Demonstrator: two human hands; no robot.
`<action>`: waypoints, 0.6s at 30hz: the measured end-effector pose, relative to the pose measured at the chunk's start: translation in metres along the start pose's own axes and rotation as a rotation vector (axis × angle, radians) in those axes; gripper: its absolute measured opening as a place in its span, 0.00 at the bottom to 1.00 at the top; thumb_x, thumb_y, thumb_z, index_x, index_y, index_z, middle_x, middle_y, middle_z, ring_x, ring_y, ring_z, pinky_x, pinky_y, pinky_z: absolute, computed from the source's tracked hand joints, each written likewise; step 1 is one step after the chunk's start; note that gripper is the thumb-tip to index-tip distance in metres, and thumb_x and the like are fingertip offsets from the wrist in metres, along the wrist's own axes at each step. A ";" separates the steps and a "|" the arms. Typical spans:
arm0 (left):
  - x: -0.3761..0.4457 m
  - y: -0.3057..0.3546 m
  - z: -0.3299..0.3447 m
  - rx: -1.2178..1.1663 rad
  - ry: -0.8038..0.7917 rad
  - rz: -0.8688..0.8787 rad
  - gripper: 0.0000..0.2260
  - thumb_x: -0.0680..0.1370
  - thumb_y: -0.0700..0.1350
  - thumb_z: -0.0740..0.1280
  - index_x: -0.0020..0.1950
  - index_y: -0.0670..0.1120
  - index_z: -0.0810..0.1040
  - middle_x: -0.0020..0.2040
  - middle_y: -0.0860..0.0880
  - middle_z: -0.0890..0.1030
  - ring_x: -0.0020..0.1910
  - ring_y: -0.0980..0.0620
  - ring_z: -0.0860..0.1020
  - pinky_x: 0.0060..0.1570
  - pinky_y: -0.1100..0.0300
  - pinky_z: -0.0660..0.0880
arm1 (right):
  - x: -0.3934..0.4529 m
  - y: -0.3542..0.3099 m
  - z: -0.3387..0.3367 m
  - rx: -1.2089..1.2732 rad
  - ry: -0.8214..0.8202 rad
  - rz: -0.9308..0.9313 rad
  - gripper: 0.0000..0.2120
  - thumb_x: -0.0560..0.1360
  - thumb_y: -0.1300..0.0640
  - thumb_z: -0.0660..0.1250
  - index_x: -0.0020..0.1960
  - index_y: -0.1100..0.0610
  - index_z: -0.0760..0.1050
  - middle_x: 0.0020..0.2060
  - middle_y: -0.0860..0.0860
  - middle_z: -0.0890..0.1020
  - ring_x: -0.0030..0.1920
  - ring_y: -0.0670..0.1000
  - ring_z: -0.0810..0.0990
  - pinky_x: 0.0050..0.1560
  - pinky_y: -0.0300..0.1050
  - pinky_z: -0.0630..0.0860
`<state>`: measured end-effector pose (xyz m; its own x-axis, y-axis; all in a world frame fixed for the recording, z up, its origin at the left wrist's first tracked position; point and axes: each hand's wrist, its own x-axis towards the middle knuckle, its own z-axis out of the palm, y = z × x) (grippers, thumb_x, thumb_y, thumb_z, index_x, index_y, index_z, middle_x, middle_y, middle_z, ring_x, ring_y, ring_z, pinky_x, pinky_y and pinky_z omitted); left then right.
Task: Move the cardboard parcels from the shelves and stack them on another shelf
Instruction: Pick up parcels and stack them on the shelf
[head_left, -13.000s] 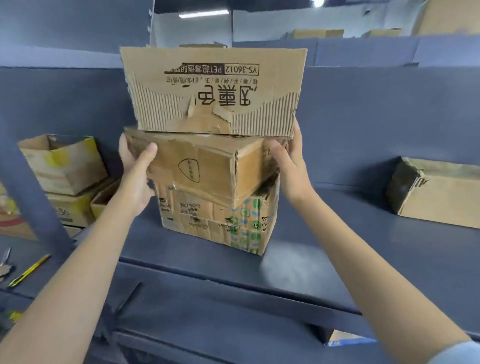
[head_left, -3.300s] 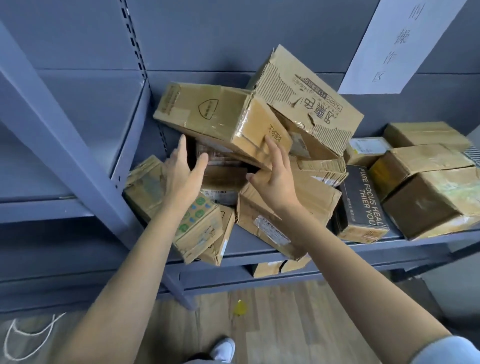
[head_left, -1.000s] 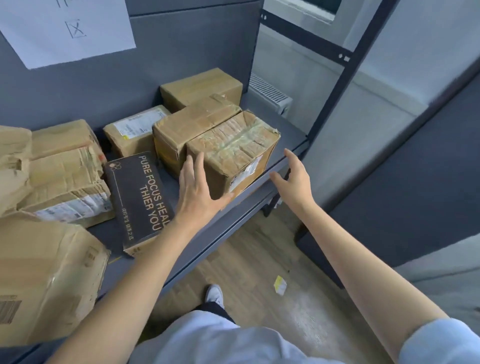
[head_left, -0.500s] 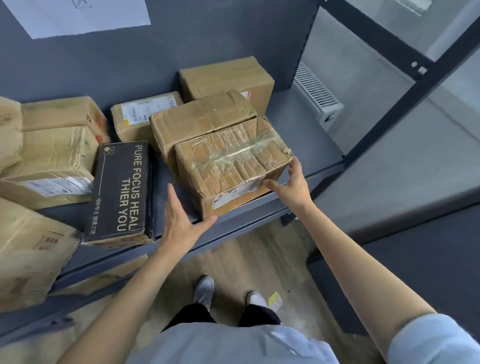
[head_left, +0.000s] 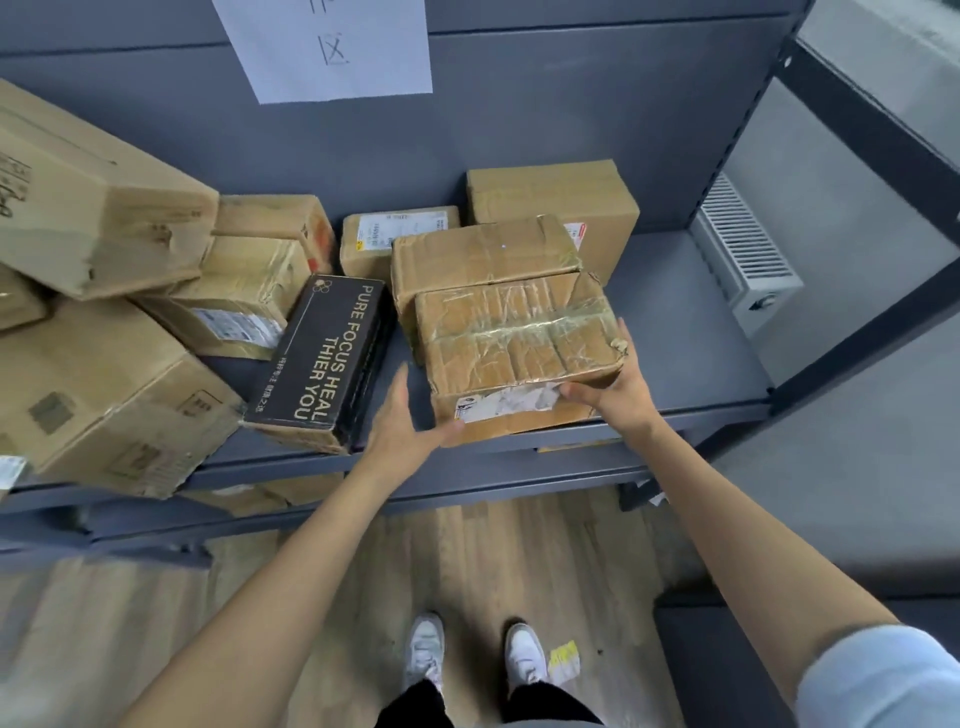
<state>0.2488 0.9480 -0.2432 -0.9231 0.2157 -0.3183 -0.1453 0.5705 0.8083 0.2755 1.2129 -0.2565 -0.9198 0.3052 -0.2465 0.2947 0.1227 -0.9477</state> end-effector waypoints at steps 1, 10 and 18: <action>0.002 0.002 0.001 -0.041 -0.014 0.017 0.42 0.72 0.52 0.73 0.77 0.55 0.49 0.74 0.56 0.61 0.71 0.55 0.62 0.65 0.58 0.61 | -0.001 0.000 0.002 0.018 -0.006 0.001 0.49 0.65 0.69 0.76 0.76 0.56 0.52 0.63 0.51 0.75 0.60 0.48 0.76 0.64 0.45 0.73; -0.003 0.006 -0.011 -0.217 0.007 -0.025 0.27 0.76 0.45 0.69 0.72 0.53 0.65 0.57 0.58 0.76 0.58 0.56 0.73 0.54 0.63 0.68 | -0.022 -0.012 0.020 0.004 0.133 -0.007 0.24 0.65 0.57 0.79 0.58 0.53 0.74 0.50 0.45 0.82 0.52 0.48 0.81 0.53 0.45 0.78; -0.014 -0.004 -0.014 -0.385 -0.026 -0.062 0.18 0.71 0.53 0.70 0.55 0.71 0.70 0.62 0.51 0.75 0.61 0.51 0.73 0.63 0.48 0.71 | -0.041 -0.017 0.032 0.089 0.142 -0.023 0.14 0.69 0.51 0.75 0.50 0.48 0.73 0.52 0.50 0.80 0.53 0.53 0.80 0.53 0.49 0.78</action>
<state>0.2571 0.9314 -0.2353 -0.9000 0.2128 -0.3805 -0.3277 0.2452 0.9124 0.2997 1.1685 -0.2366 -0.8782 0.4346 -0.1997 0.2444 0.0488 -0.9685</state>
